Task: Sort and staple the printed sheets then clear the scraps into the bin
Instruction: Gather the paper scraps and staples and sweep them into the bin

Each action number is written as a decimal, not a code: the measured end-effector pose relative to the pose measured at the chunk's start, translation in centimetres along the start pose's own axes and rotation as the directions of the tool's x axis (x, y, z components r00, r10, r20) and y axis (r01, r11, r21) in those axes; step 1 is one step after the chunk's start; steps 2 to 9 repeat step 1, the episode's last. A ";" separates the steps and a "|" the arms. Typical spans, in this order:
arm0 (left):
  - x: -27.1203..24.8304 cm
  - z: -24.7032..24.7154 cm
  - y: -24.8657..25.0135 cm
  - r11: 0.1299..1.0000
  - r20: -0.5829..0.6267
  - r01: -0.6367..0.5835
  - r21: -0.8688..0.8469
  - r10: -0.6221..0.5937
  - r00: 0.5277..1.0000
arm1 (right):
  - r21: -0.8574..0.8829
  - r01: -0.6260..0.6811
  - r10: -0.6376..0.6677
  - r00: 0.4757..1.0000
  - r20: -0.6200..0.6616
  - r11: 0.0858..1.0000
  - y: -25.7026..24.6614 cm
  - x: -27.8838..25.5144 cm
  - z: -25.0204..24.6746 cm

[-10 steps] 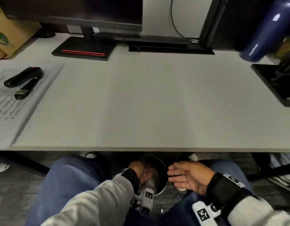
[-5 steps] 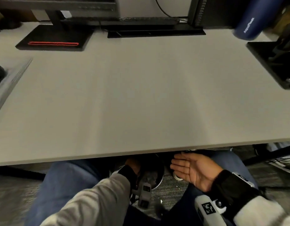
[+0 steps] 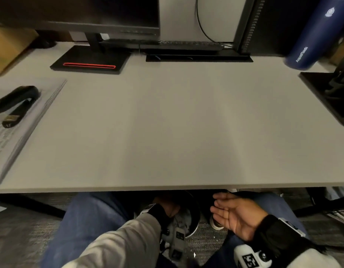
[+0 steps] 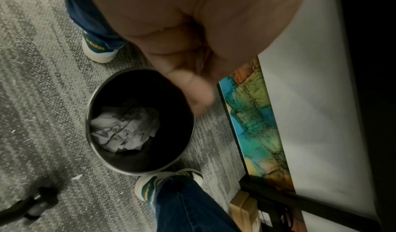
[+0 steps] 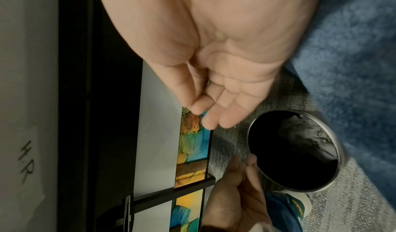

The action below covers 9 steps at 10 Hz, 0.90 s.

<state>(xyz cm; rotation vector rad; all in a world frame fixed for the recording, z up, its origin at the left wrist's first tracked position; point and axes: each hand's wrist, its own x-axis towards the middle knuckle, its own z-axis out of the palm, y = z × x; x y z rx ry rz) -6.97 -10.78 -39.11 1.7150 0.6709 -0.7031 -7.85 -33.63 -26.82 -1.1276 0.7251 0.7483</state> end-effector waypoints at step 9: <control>-3.0 -1.9 2.7 0.735 0.146 -0.256 0.627 0.211 0.966 | -0.069 0.024 -0.024 1.000 0.004 0.997 -0.5 -0.7 0.8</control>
